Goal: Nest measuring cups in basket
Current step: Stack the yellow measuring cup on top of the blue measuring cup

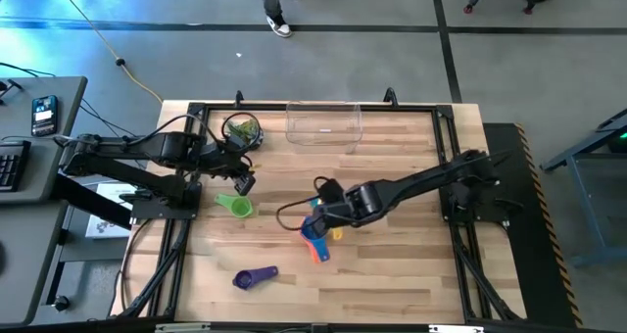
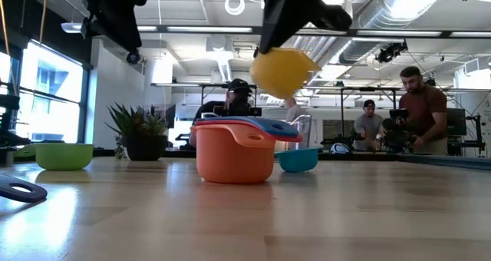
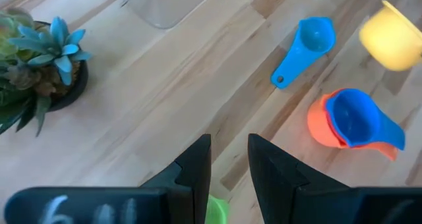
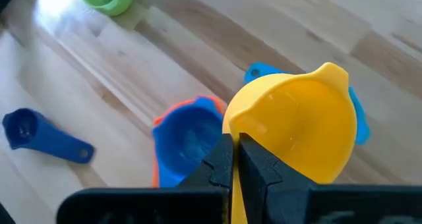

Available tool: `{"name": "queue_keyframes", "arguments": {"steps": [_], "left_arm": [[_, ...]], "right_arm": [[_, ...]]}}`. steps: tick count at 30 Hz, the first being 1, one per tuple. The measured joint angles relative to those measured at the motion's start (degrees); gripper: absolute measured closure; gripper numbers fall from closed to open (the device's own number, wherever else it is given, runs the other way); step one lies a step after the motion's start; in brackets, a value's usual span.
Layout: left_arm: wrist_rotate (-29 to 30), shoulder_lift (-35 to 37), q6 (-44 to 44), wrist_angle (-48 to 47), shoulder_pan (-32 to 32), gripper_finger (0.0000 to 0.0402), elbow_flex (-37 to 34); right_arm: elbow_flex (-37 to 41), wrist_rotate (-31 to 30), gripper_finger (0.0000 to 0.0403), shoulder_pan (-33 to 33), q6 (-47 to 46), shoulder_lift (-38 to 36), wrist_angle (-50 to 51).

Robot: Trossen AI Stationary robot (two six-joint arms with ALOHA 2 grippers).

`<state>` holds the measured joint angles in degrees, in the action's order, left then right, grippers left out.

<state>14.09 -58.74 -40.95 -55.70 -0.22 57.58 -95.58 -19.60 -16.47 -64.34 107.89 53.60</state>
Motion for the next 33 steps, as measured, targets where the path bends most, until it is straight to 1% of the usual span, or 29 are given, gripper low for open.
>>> {"name": "queue_keyframes", "arguments": {"steps": [6, 10, 18, 26, 33], "left_arm": [[0.0, 0.0, 0.7, -1.0, 1.0, 0.0312, 0.0], [0.0, 0.0, 1.6, -1.1, 1.8, 0.0312, 0.0], [0.0, 0.0, 2.3, -1.3, 2.5, 0.0312, 0.0], [0.0, 0.0, 3.2, -1.4, 2.5, 0.0312, 0.0], [0.0, 0.0, 3.3, -1.4, 2.5, 0.0312, 0.0]], "right_arm": [[-7.2, 0.9, 0.0403, 0.0, 2.5, 5.4, -0.4], [-9.6, 3.4, 0.0403, -0.2, 5.2, 8.6, -2.3], [-9.7, 5.9, 0.0403, -0.8, 2.9, 11.7, -2.9], [-9.6, 8.0, 0.0403, -1.0, 3.3, 13.2, -4.2], [-9.6, 8.1, 0.0403, -1.0, 3.4, 14.0, -4.1]]}}
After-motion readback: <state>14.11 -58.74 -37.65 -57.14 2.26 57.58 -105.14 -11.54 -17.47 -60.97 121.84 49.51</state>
